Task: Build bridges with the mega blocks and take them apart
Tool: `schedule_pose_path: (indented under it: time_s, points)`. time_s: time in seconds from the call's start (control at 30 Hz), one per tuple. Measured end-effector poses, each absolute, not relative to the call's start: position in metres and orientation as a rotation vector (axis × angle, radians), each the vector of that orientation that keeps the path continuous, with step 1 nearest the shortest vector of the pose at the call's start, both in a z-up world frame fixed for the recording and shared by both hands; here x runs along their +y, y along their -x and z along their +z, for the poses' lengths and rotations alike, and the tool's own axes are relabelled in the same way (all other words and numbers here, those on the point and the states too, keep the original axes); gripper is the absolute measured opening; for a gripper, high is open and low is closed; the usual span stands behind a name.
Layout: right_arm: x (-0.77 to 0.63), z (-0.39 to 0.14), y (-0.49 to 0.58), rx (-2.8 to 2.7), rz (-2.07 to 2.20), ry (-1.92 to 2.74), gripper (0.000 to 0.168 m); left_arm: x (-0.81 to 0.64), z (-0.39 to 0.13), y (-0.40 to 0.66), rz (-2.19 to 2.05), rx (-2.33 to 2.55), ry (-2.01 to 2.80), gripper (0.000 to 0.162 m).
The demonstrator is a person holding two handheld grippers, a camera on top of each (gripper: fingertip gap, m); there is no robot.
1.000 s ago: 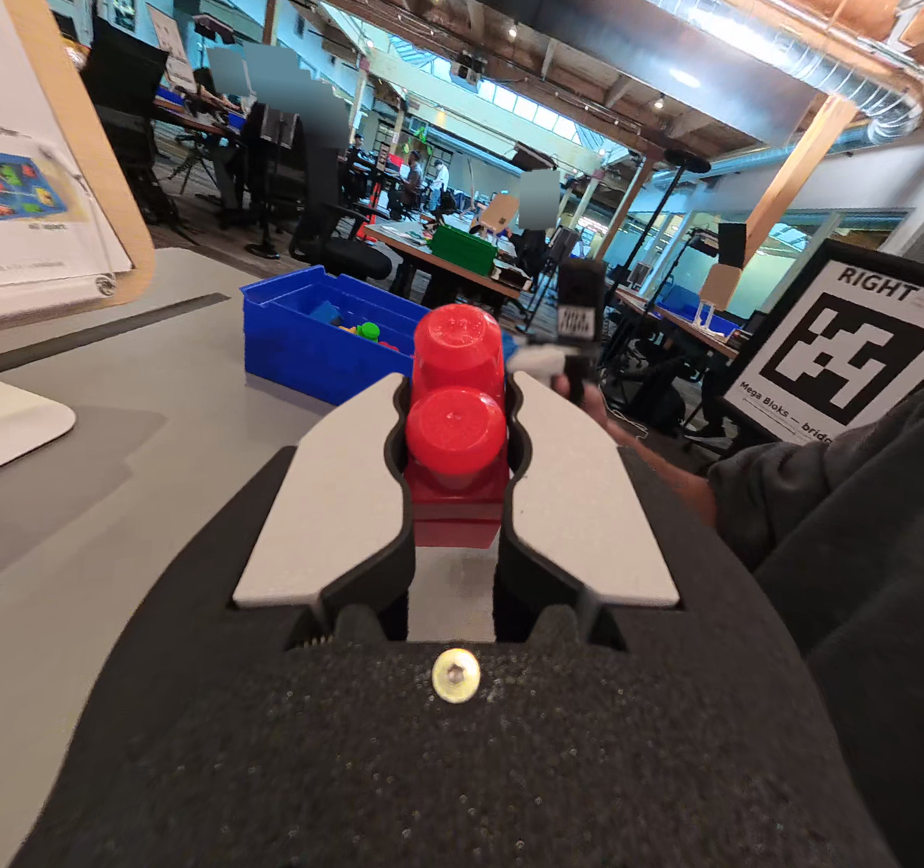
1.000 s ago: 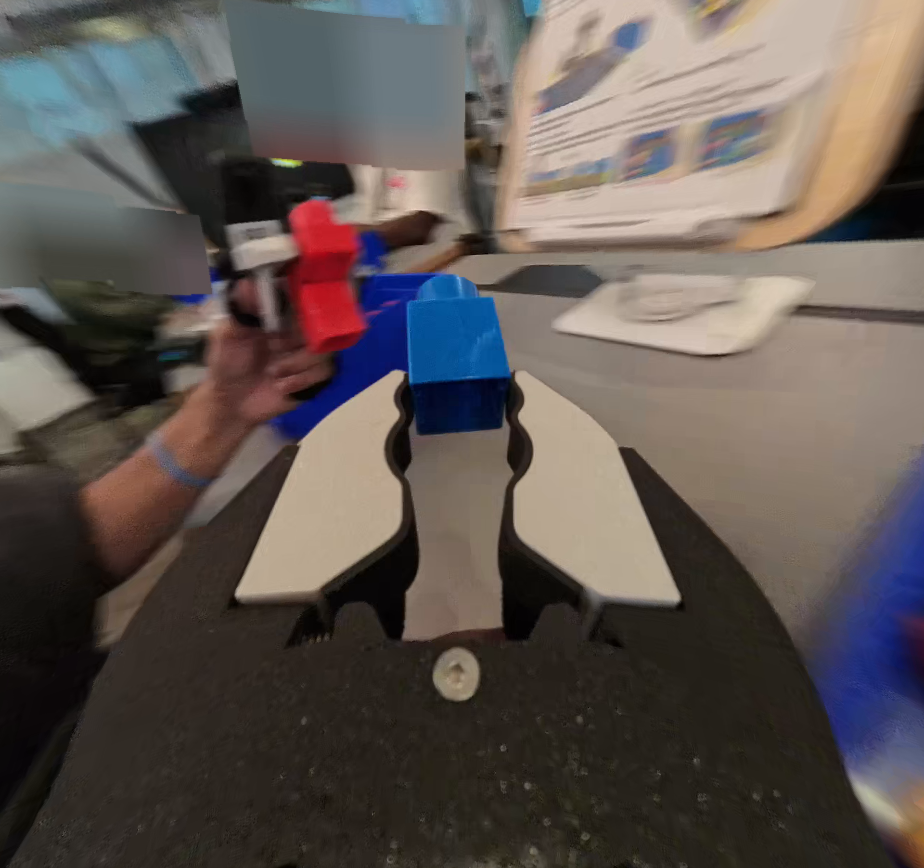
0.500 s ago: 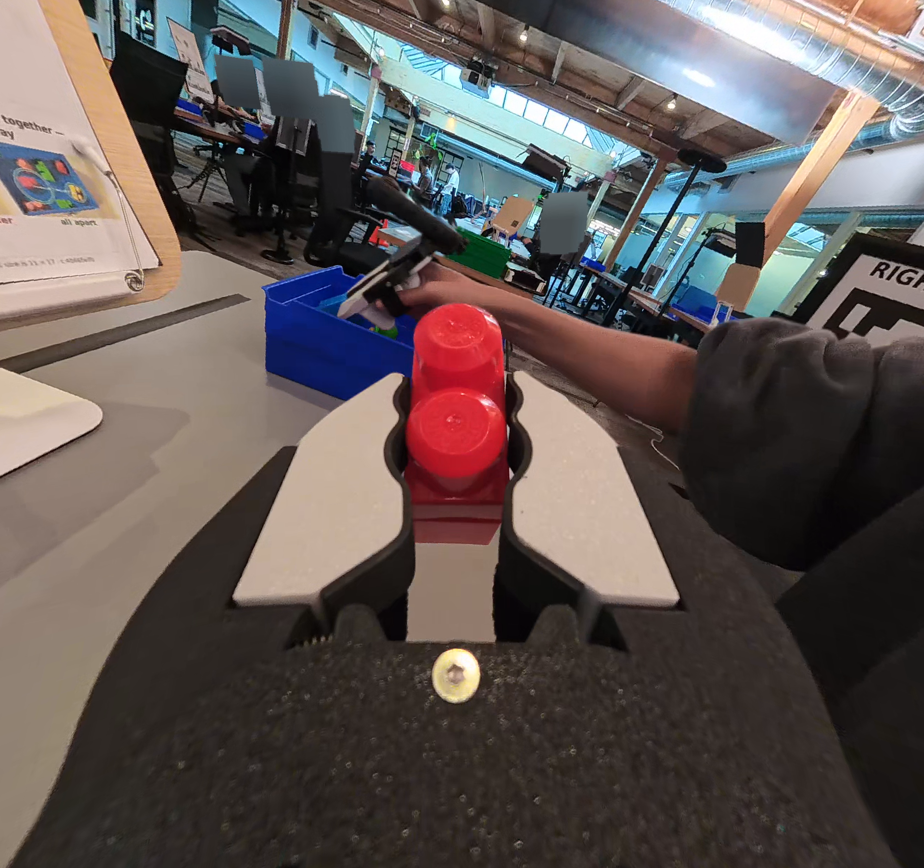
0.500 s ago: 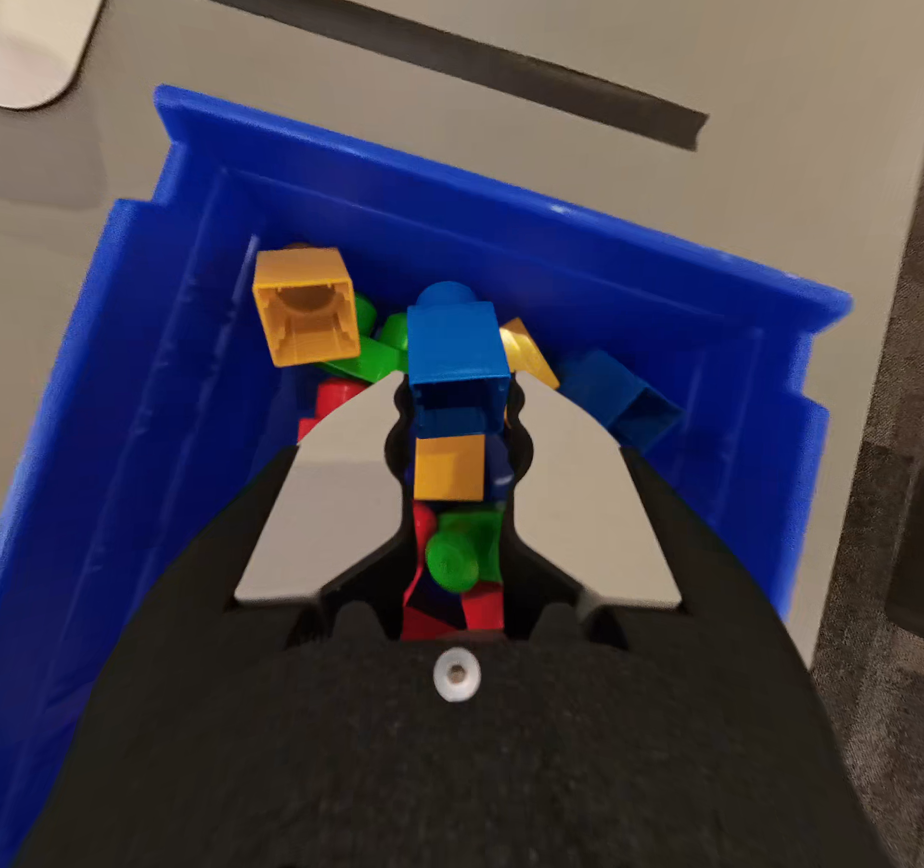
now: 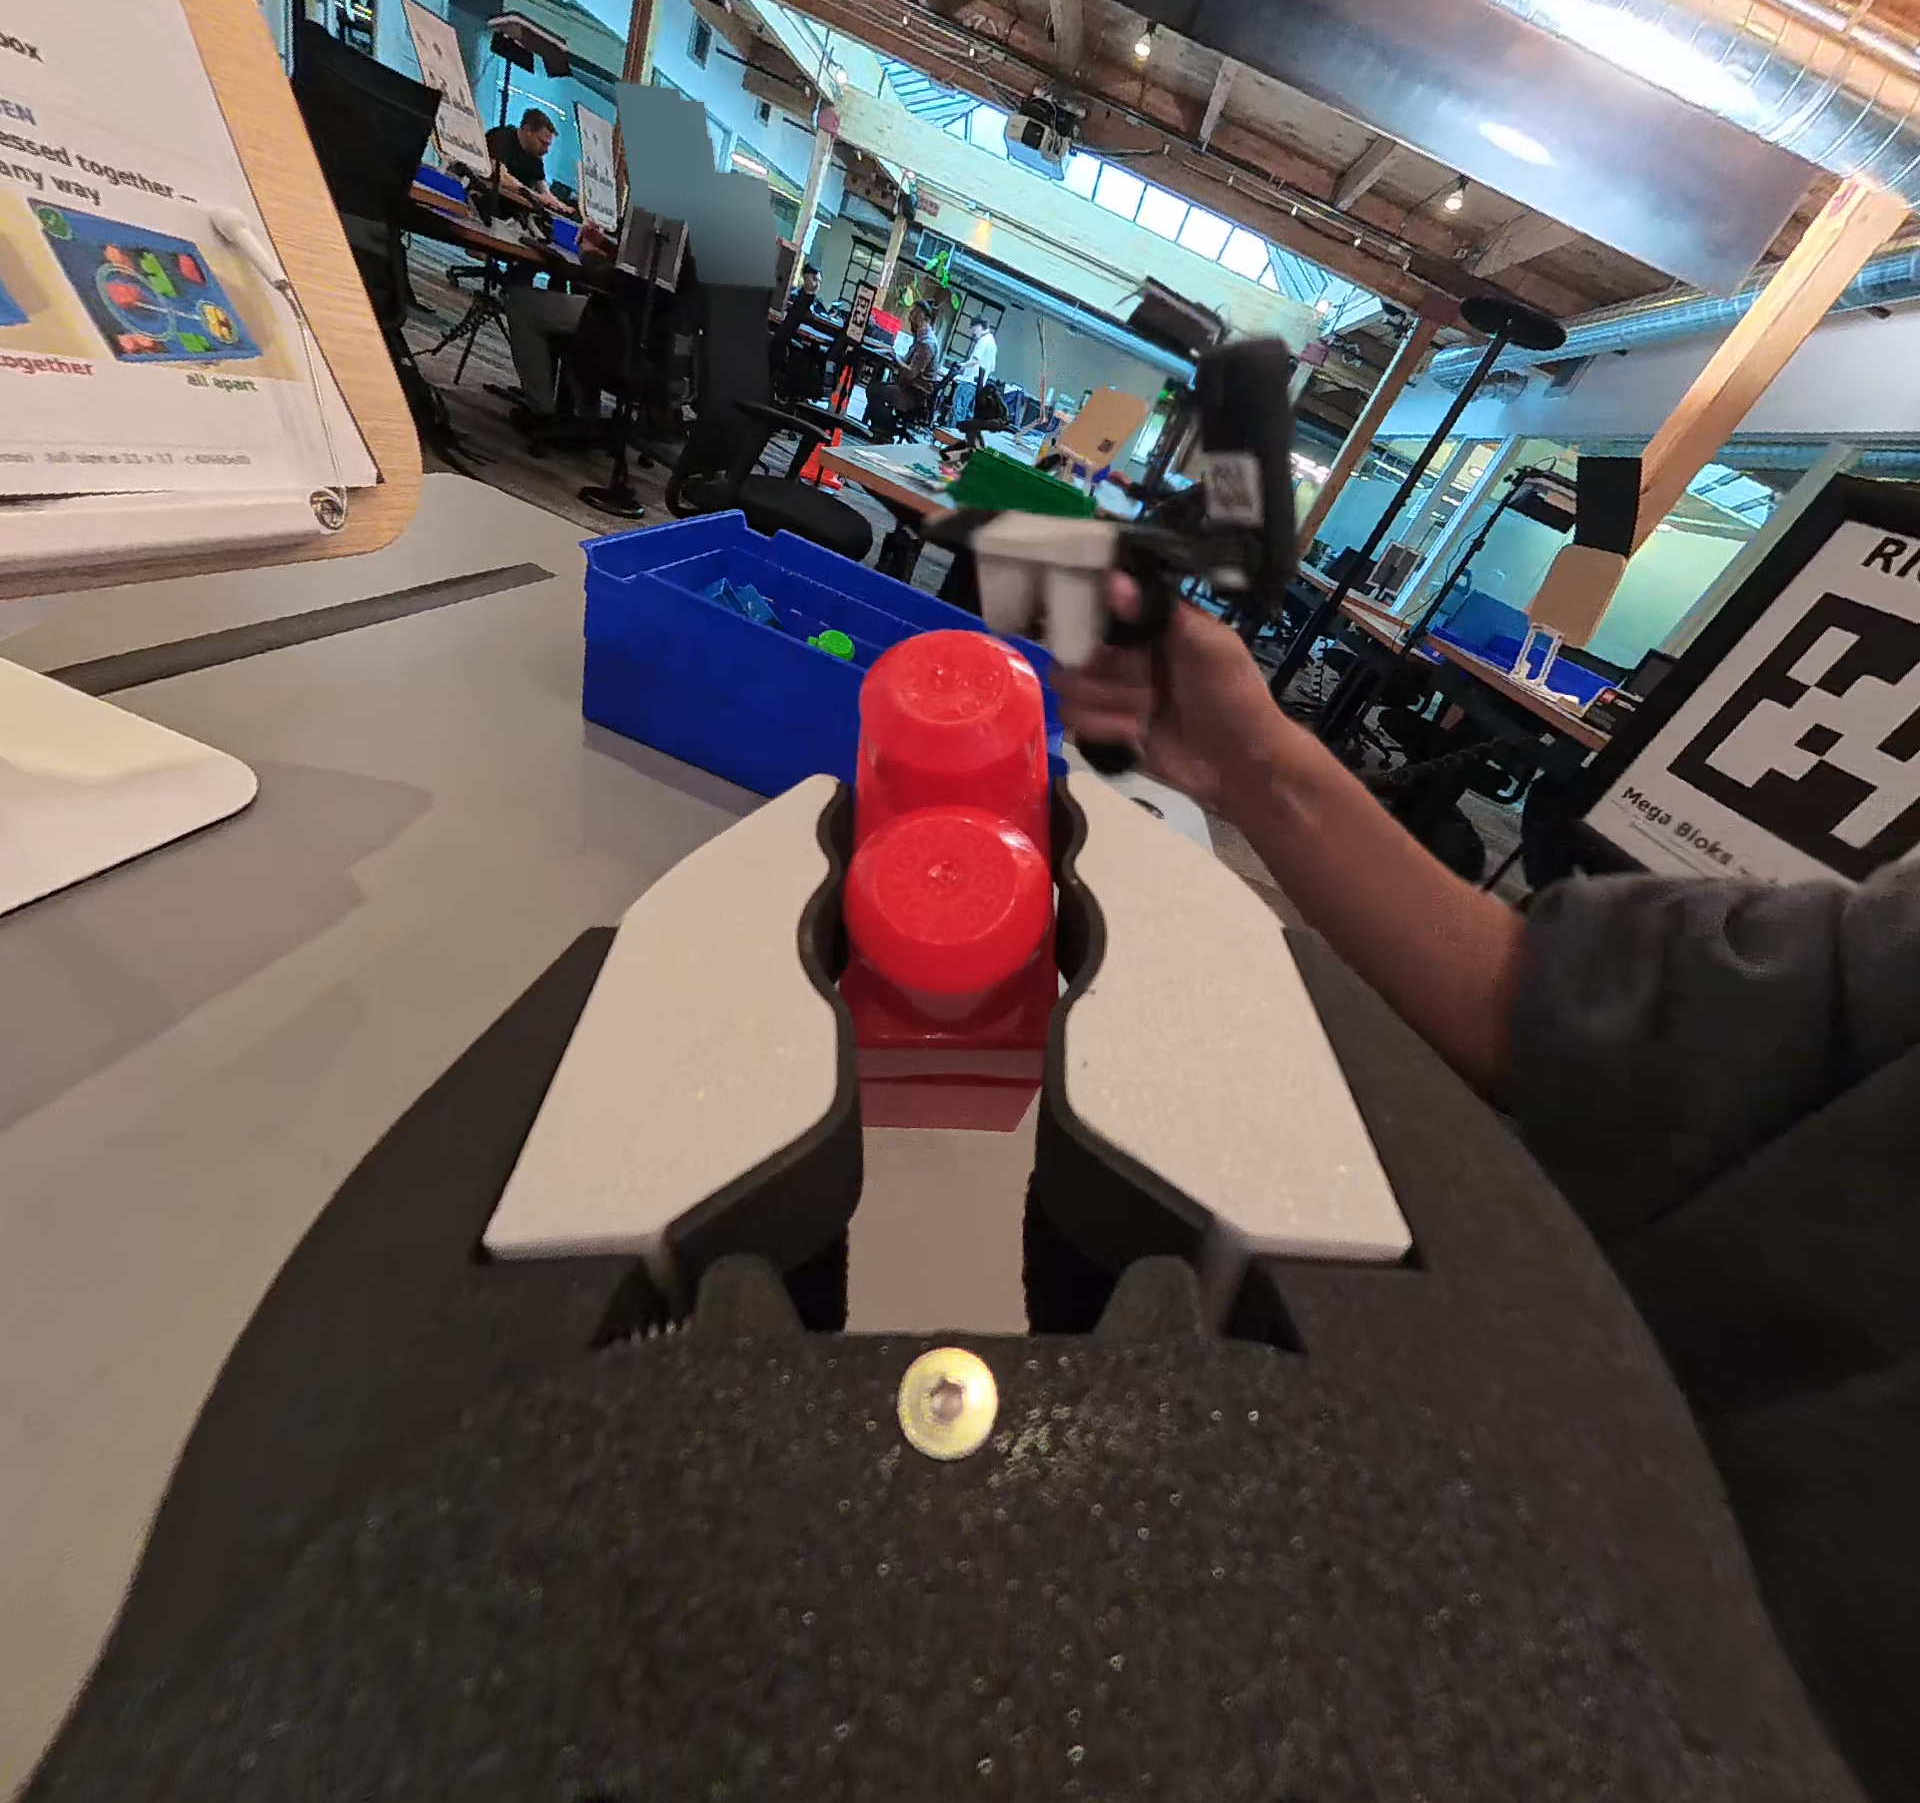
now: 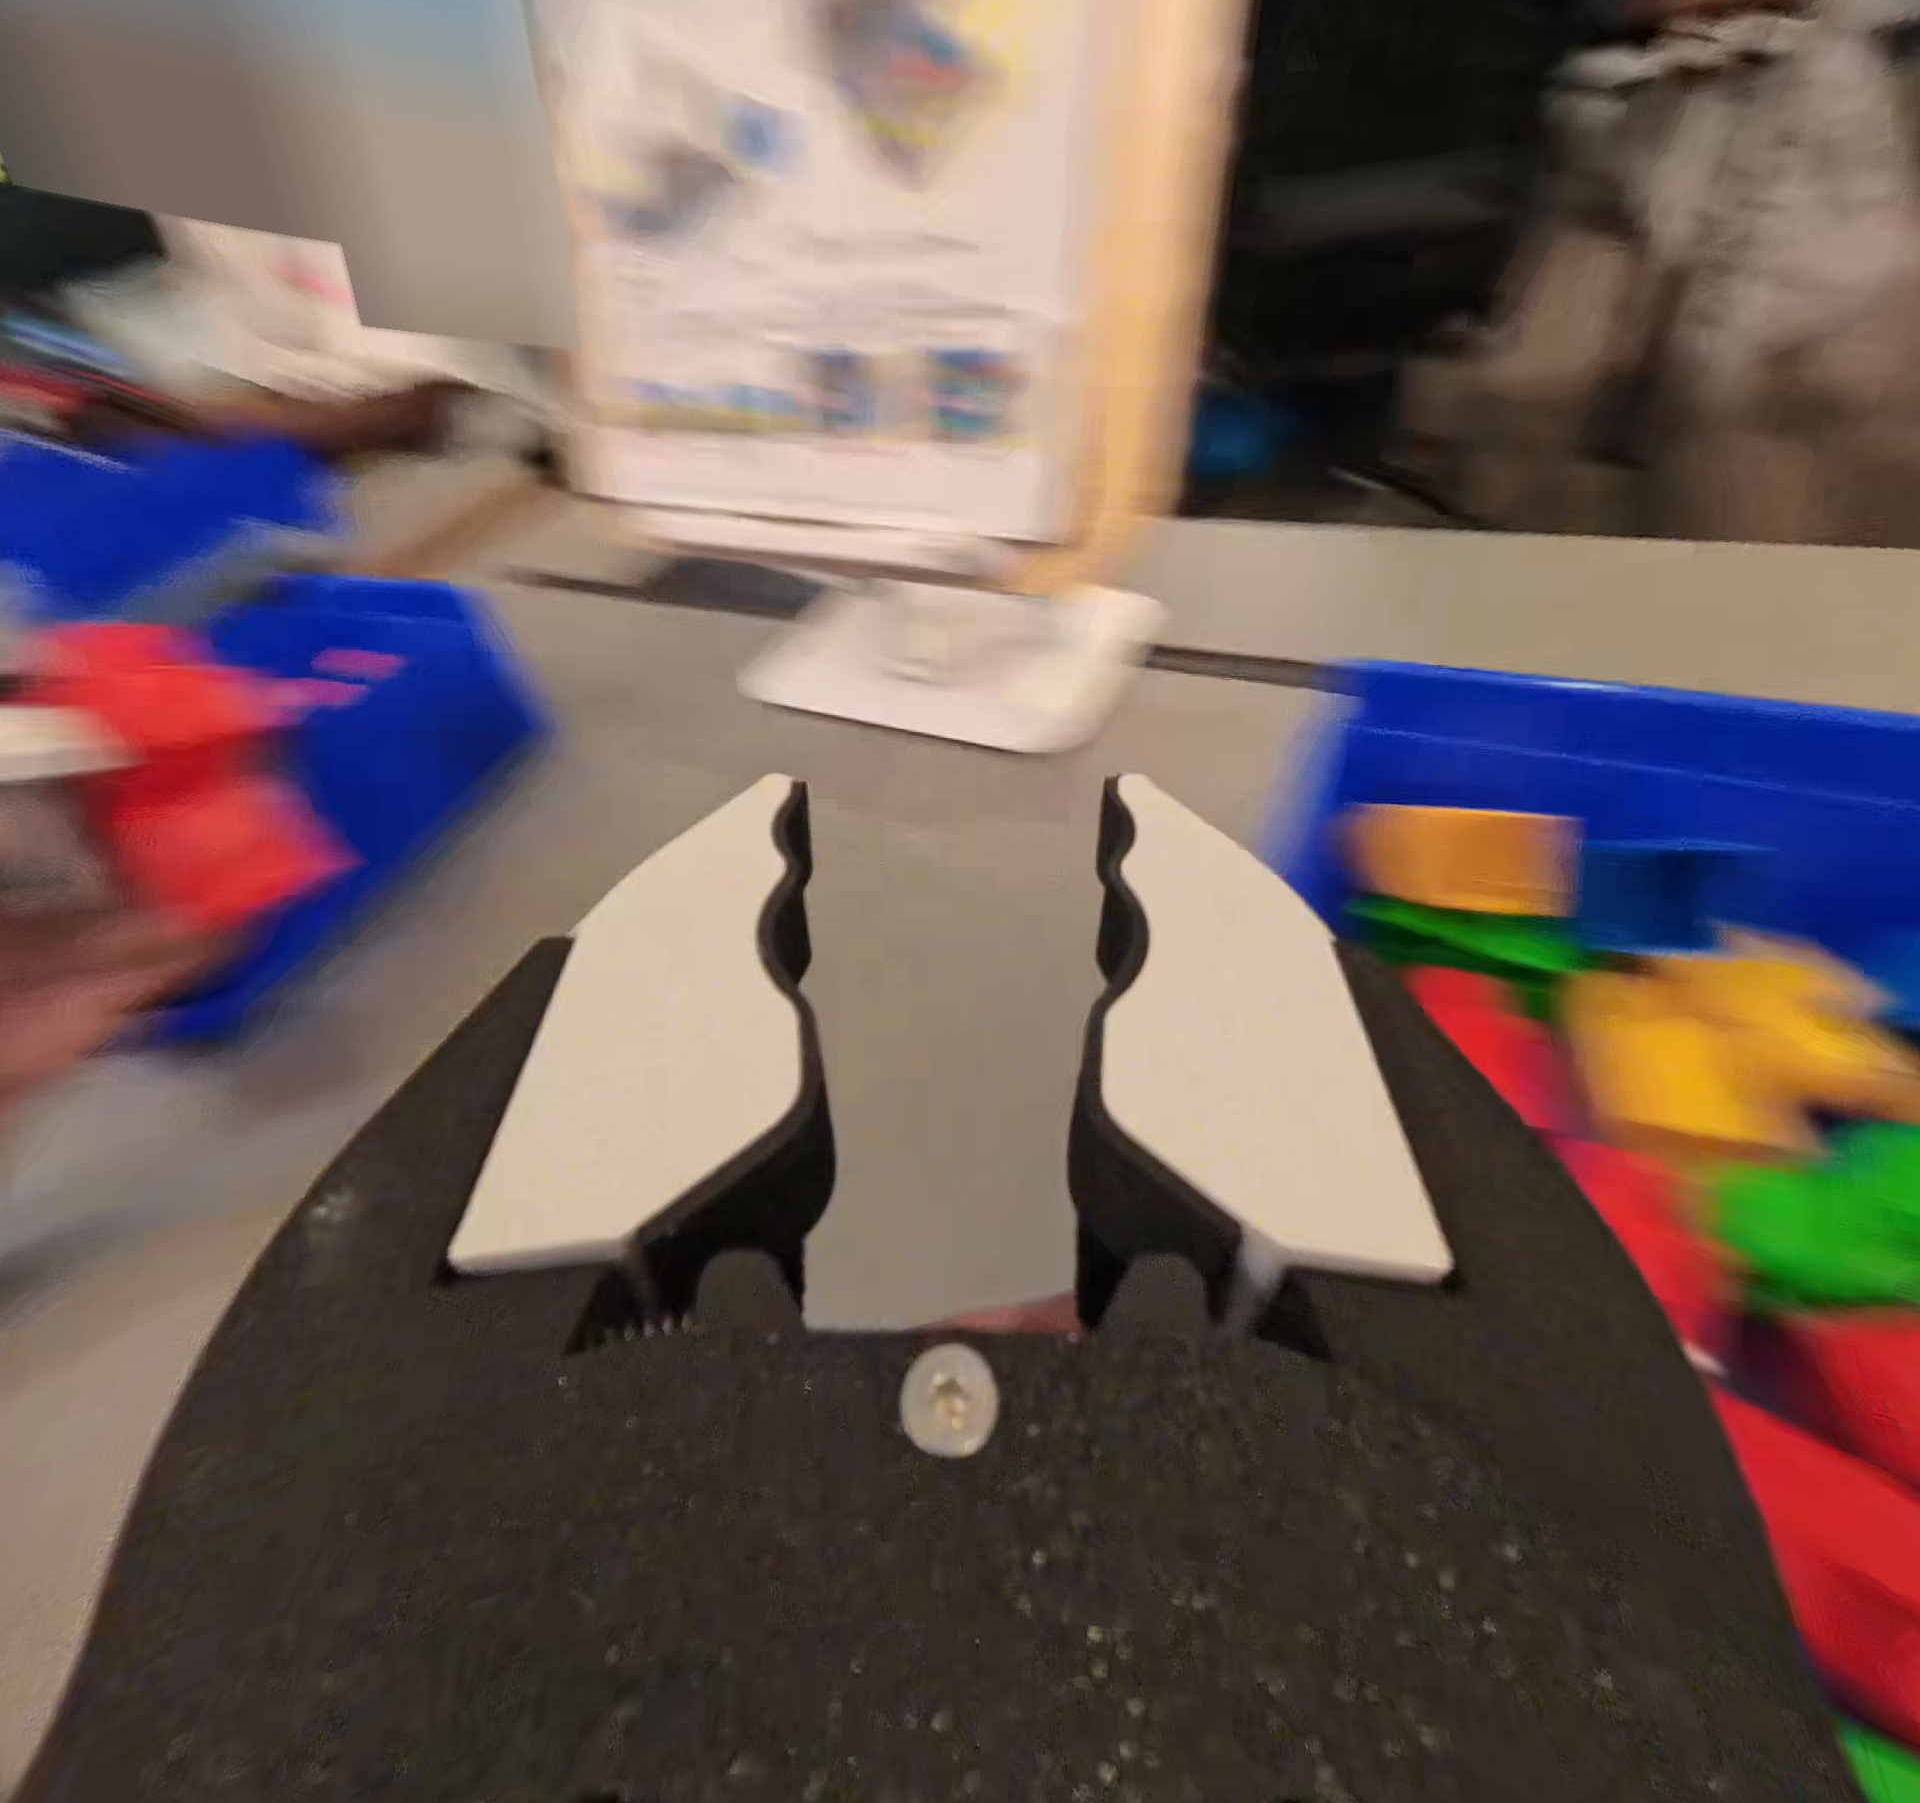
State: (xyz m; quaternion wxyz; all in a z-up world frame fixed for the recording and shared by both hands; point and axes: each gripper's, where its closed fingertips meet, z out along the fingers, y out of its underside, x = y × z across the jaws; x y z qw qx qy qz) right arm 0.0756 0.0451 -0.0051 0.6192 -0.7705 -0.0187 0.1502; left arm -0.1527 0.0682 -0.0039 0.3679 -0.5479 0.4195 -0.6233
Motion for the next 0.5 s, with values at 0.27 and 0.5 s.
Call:
schedule_pose_path:
  time_s: [0.27, 0.5]
  points:
    - [-0.002, -0.067, 0.128, -0.204, 1.06, 1.621, 0.064, 0.058, -0.01, 0.141, -1.65, 1.133, 1.431, 0.035]
    - [0.023, -0.062, 0.161, -0.772, 0.867, 1.764, 0.06, 0.02, -0.014, 0.129, -1.639, 1.396, 1.429, 0.035]
